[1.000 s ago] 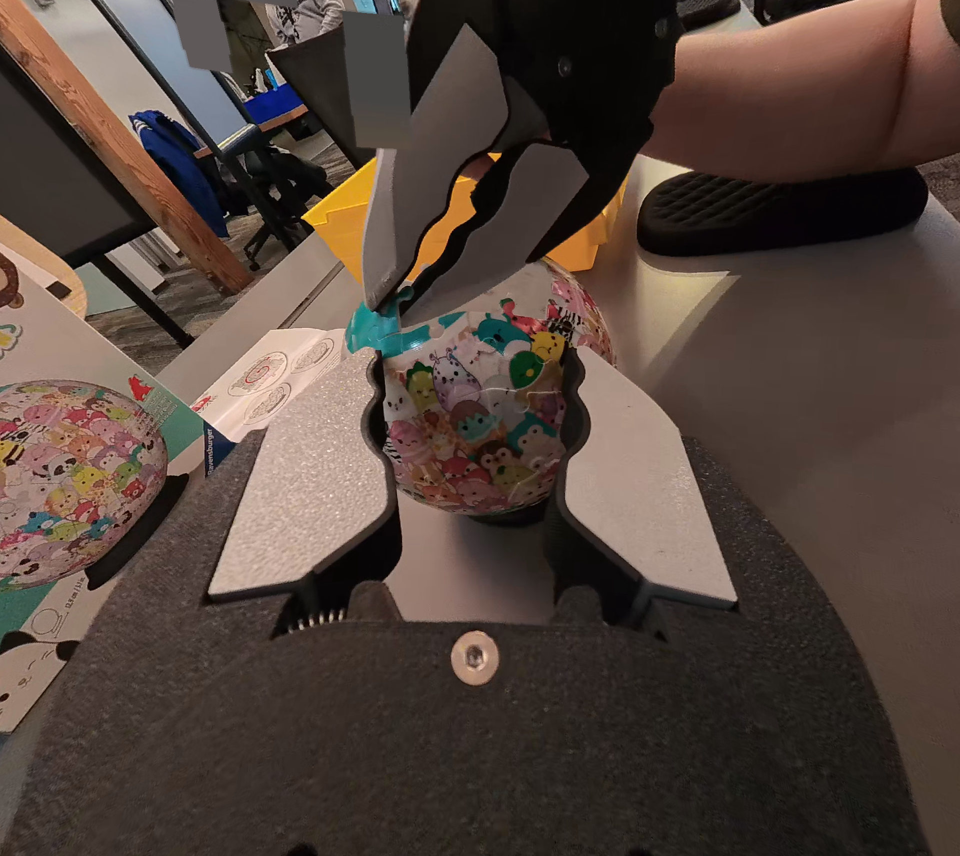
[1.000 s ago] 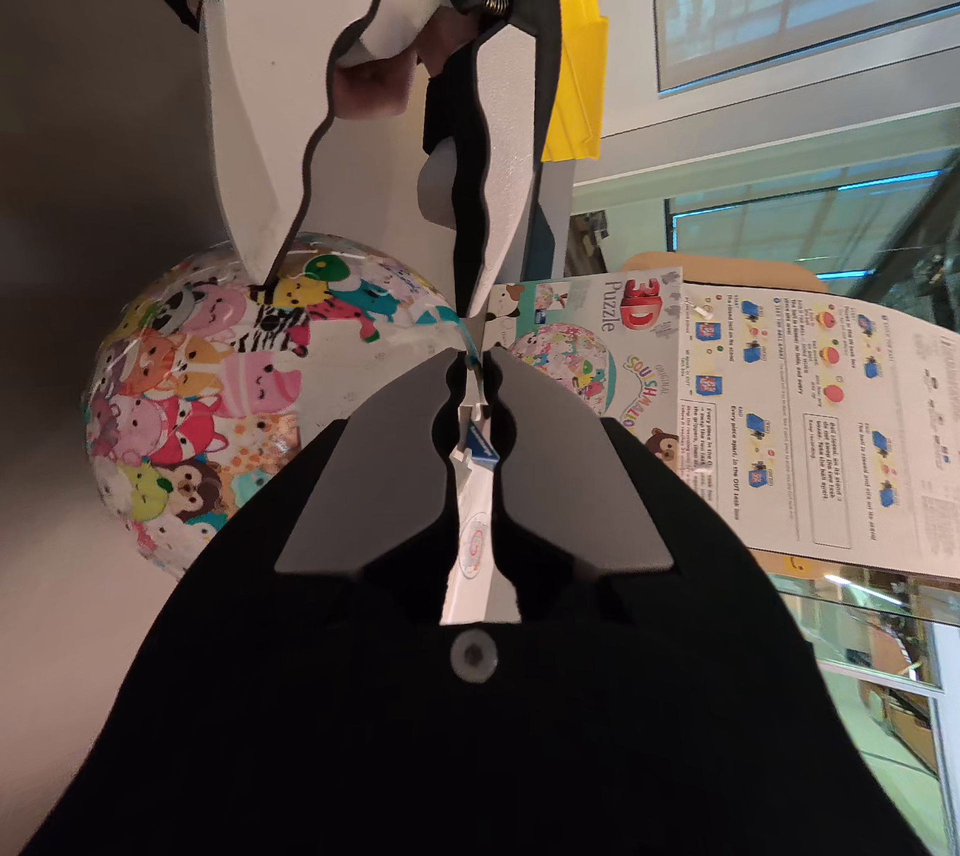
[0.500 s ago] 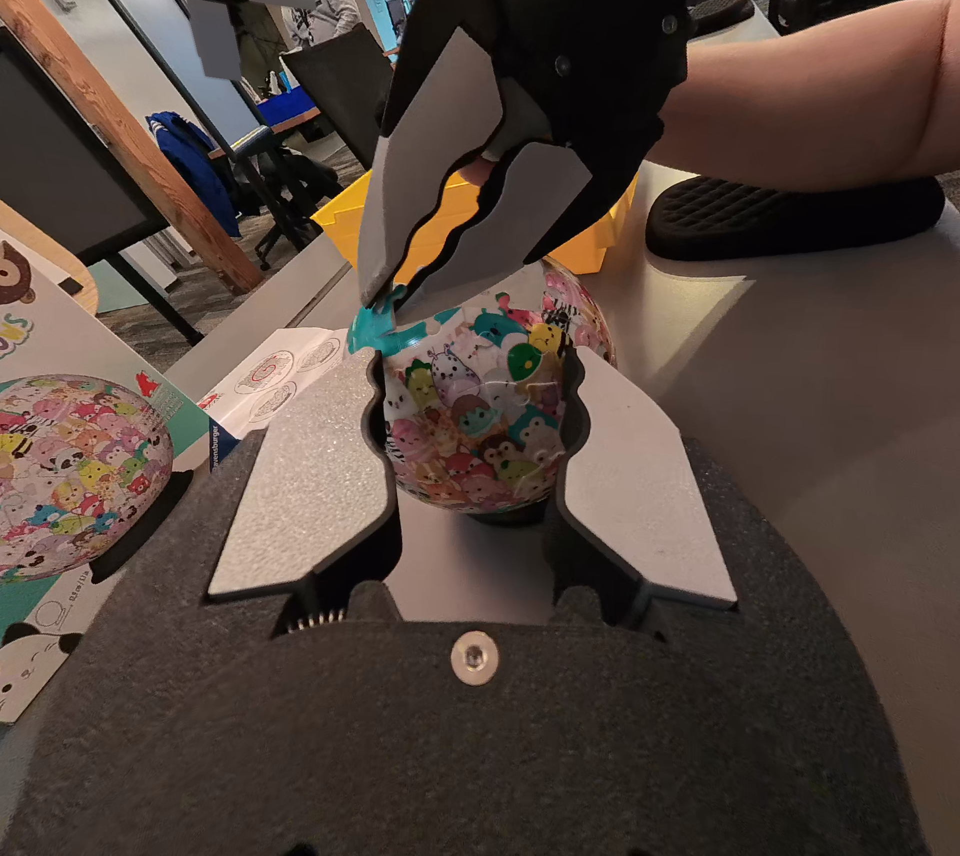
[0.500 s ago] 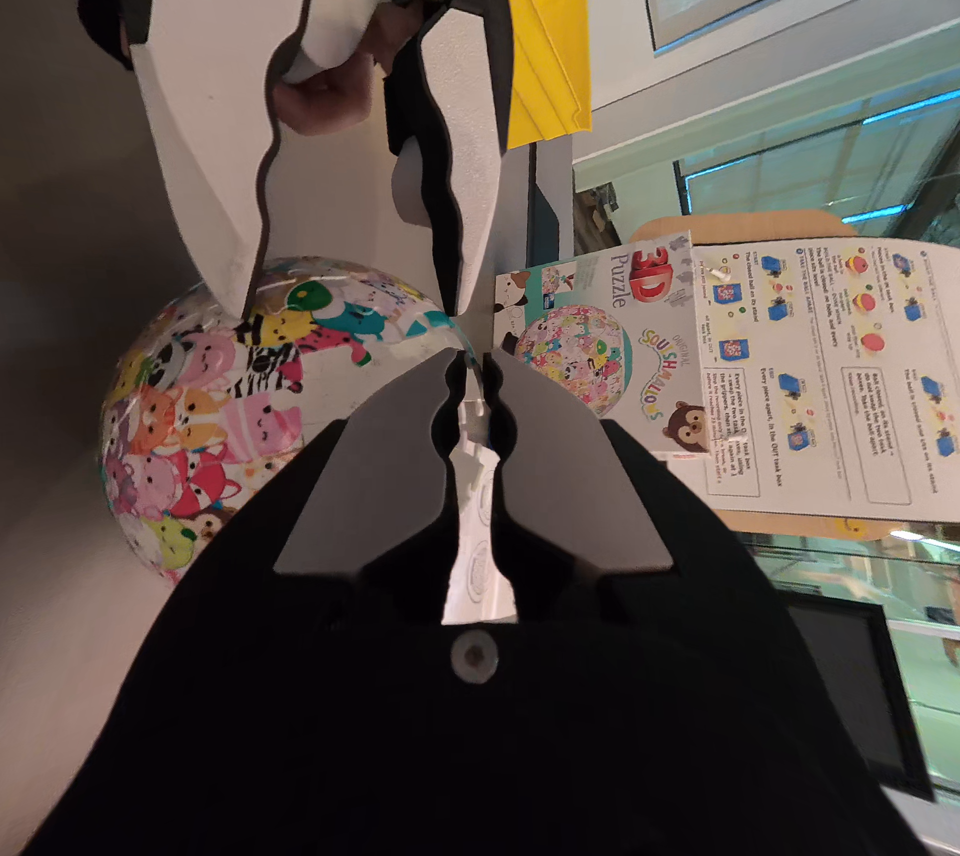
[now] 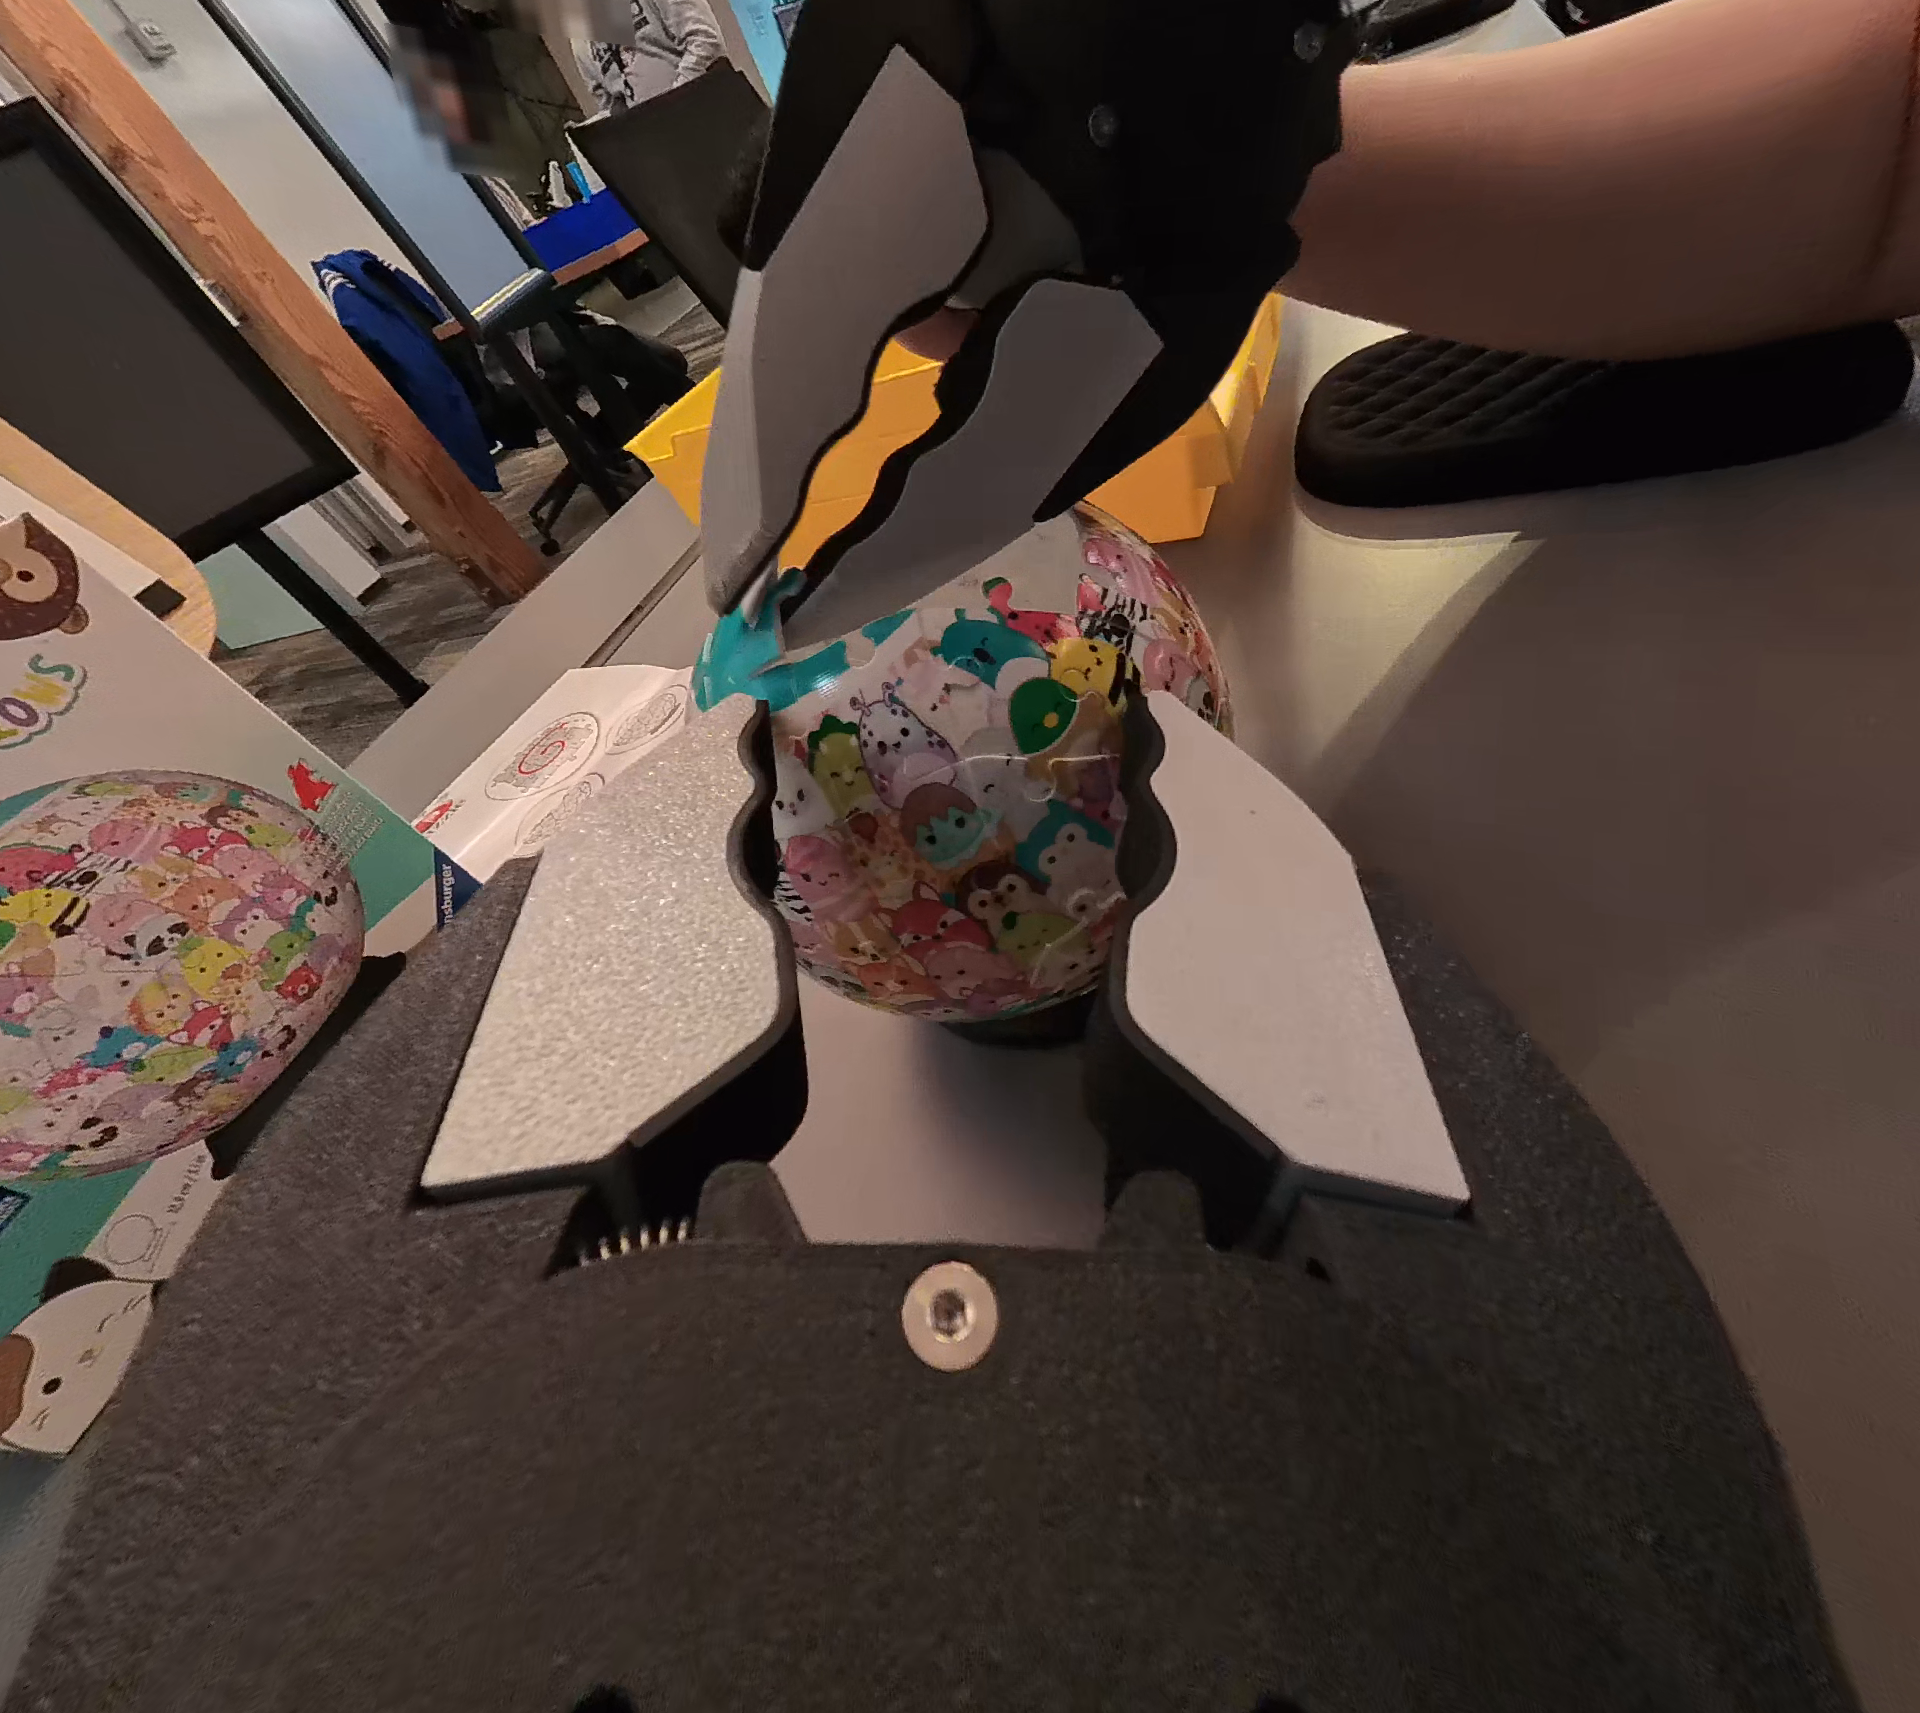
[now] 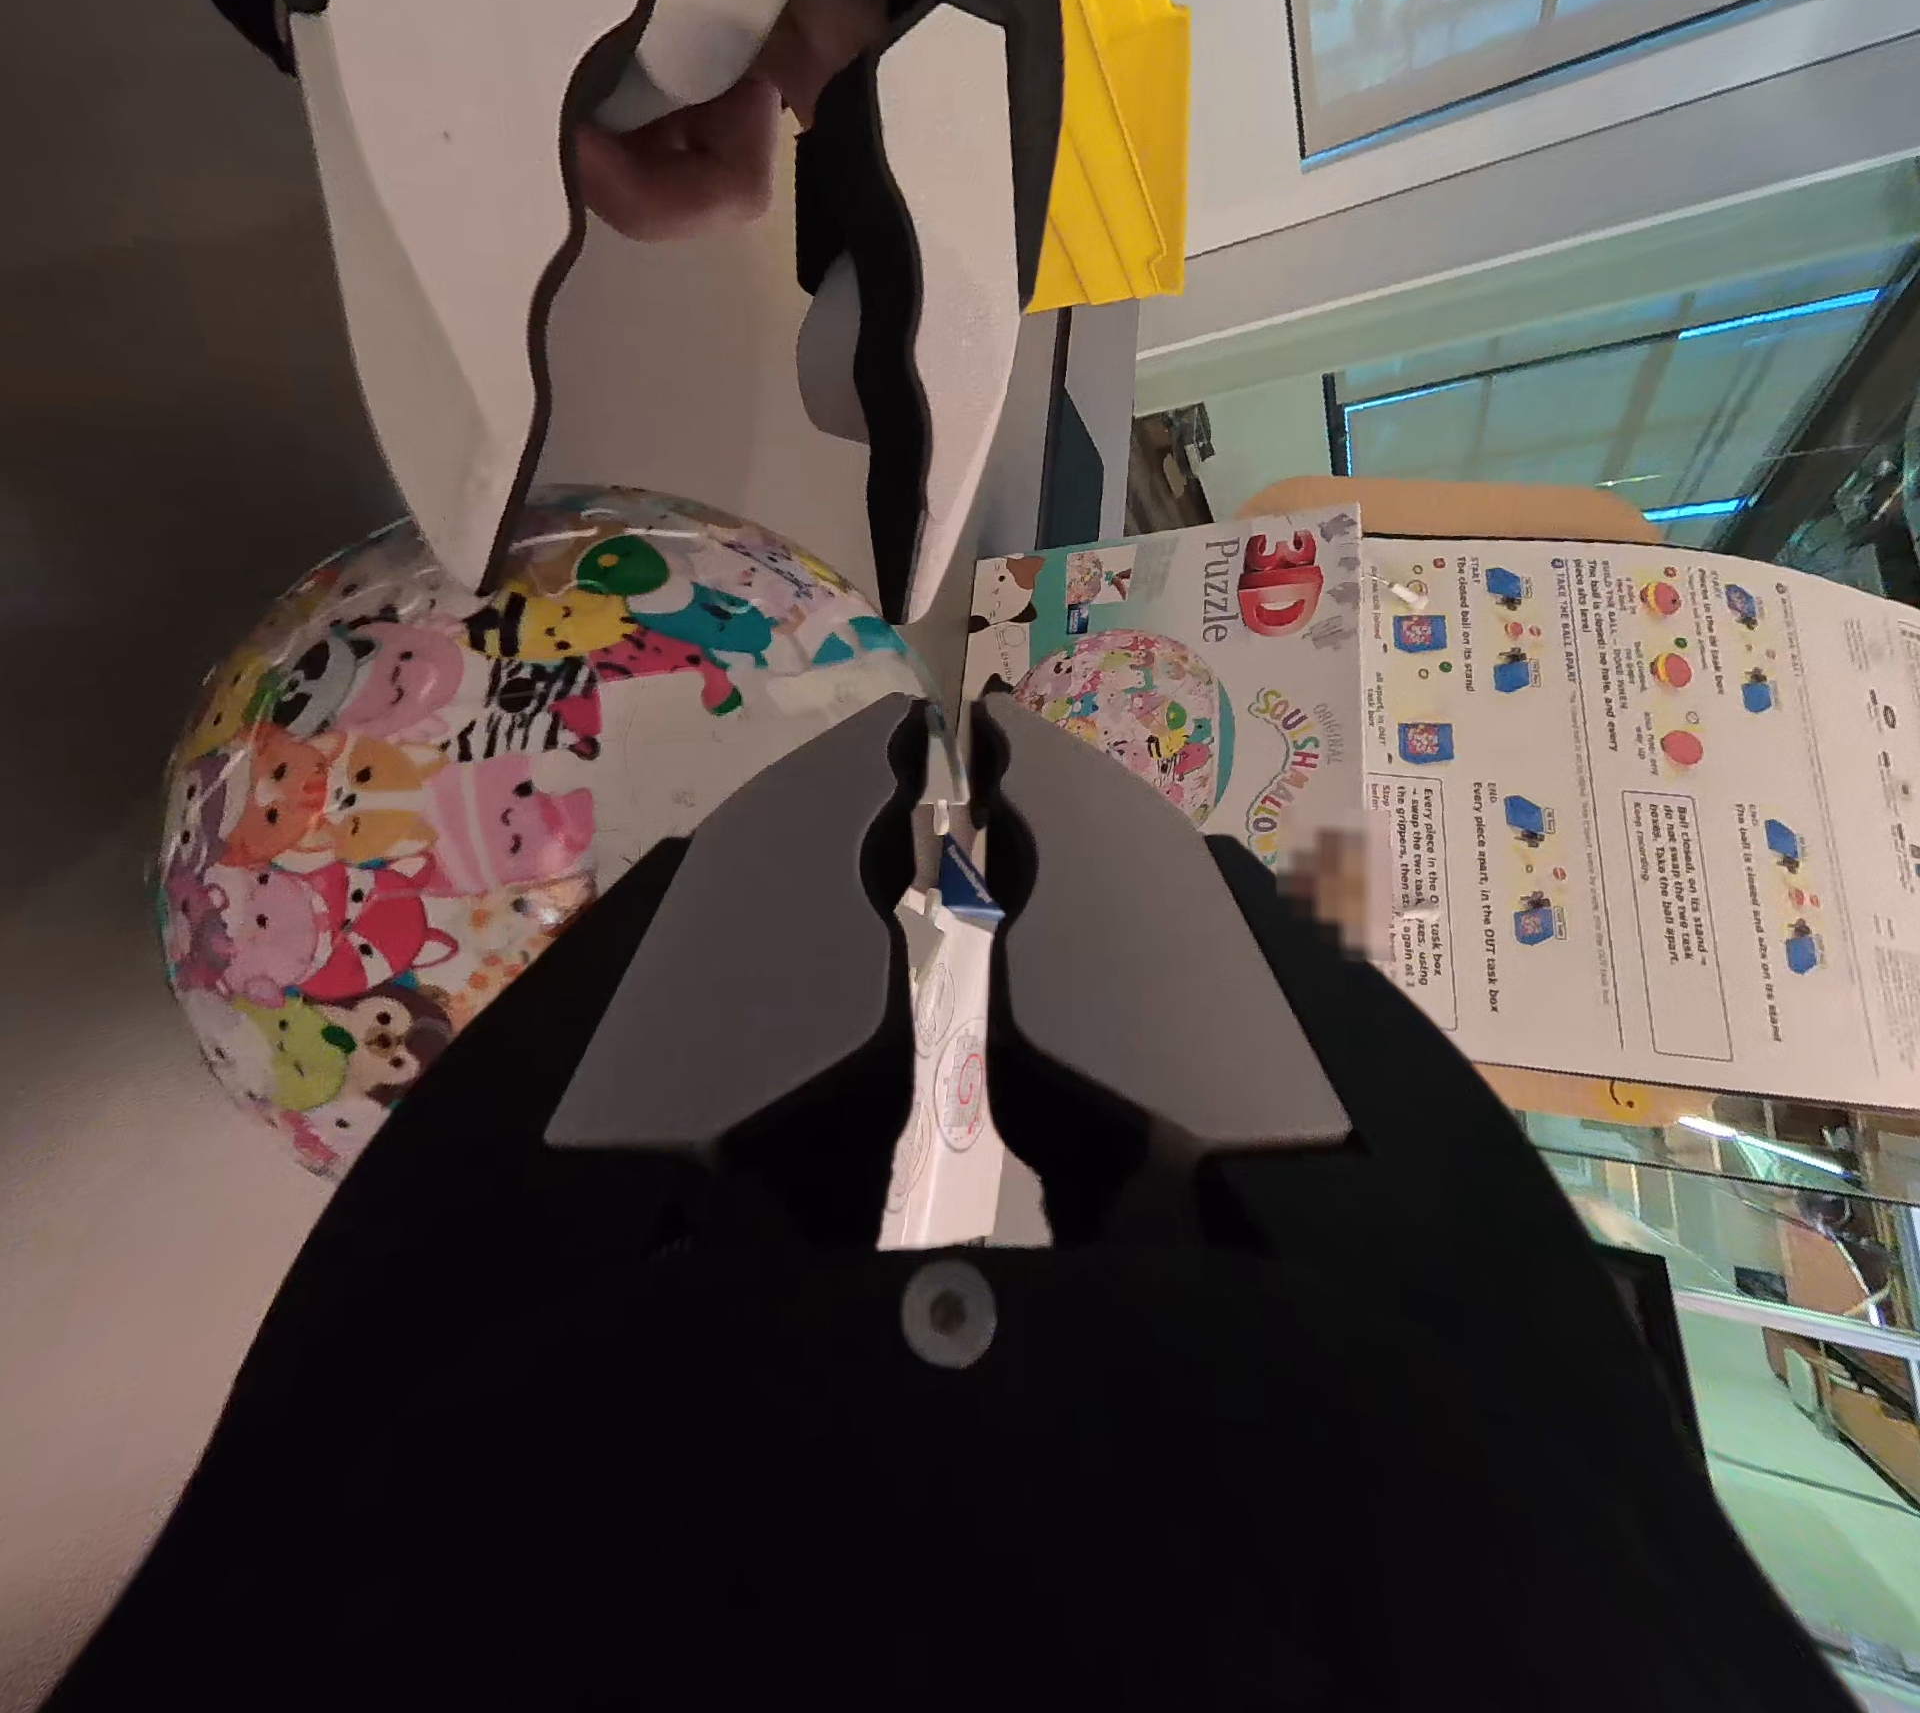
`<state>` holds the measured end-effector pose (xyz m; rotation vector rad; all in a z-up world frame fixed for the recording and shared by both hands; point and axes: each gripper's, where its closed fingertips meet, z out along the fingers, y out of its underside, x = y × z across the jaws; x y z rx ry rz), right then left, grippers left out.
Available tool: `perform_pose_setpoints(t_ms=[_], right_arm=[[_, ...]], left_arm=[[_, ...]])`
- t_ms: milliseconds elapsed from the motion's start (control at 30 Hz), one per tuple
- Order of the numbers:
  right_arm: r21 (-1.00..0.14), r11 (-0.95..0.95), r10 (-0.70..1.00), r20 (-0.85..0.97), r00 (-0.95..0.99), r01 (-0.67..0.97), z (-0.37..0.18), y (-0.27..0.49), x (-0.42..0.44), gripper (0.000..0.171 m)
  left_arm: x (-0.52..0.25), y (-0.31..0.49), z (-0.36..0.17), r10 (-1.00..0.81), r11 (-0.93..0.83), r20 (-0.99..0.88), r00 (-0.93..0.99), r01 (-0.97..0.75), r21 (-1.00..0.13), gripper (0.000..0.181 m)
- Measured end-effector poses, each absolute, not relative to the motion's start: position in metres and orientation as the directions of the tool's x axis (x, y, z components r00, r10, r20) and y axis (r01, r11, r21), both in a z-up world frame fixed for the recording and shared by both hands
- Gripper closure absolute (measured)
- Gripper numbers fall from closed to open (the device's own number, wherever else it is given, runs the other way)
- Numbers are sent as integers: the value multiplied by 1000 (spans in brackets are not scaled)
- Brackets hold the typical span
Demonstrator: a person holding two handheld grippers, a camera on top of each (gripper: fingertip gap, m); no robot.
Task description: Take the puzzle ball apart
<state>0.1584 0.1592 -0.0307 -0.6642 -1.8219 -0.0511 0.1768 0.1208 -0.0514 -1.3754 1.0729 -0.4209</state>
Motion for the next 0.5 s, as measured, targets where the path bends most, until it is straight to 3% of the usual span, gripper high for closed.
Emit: perform_pose_setpoints(t_ms=[133, 500], right_arm=[[-305, 835, 436, 874, -213, 459, -31, 164, 160, 155], [-306, 834, 440, 871, -220, 459, -35, 171, 163, 167]], left_arm=[[176, 120, -51, -792, 217, -361, 492, -326, -920, 122], [181, 123, -54, -783, 222, -368, 501, -327, -919, 108]])
